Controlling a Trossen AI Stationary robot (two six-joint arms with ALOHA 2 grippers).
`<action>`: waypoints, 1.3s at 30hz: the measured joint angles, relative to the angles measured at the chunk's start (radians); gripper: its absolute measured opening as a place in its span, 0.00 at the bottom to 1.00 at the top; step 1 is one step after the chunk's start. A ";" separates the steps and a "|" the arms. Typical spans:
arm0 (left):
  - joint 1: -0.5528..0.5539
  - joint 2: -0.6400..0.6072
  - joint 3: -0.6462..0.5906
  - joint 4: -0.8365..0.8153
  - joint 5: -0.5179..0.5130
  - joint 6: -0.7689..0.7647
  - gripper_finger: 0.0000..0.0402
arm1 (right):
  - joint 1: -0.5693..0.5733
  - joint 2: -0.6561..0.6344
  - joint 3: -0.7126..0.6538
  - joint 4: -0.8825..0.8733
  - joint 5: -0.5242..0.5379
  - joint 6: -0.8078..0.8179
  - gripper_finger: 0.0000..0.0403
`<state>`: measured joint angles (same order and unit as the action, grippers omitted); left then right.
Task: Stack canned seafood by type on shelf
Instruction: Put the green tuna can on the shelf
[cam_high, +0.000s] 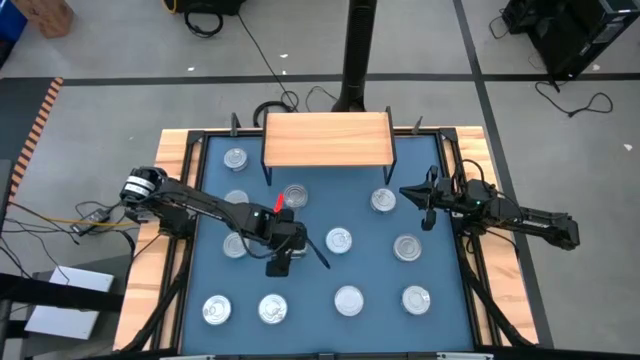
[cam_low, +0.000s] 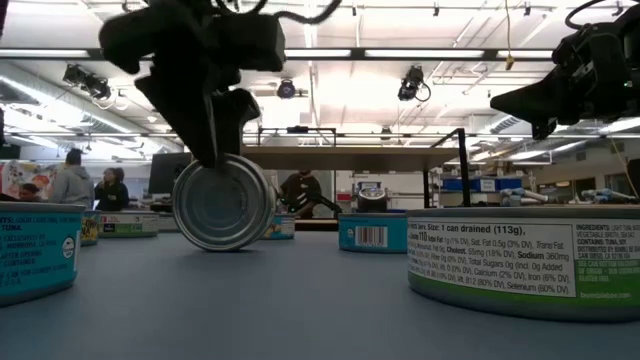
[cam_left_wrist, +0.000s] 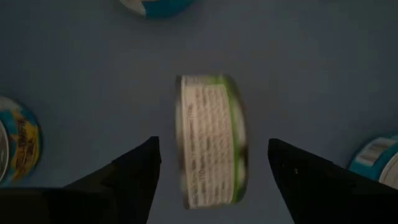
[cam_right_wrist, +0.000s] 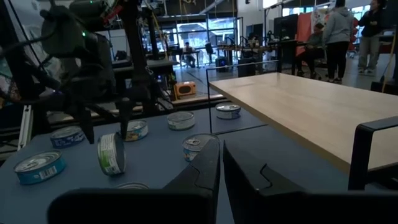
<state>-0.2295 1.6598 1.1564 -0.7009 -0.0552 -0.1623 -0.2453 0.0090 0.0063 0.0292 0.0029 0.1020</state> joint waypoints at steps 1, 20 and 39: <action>0.000 0.005 0.000 0.000 0.000 0.004 0.73 | 0.000 0.000 0.000 0.000 0.000 0.000 0.08; -0.002 0.028 0.000 -0.034 0.002 0.057 0.37 | 0.000 0.000 0.000 0.007 -0.004 0.000 0.08; 0.013 0.026 0.001 -0.085 -0.144 0.108 0.37 | 0.000 0.000 0.000 0.007 -0.004 0.000 0.08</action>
<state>-0.2163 1.6859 1.1572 -0.7862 -0.1995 -0.0547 -0.2452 0.0086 0.0063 0.0364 -0.0010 0.1020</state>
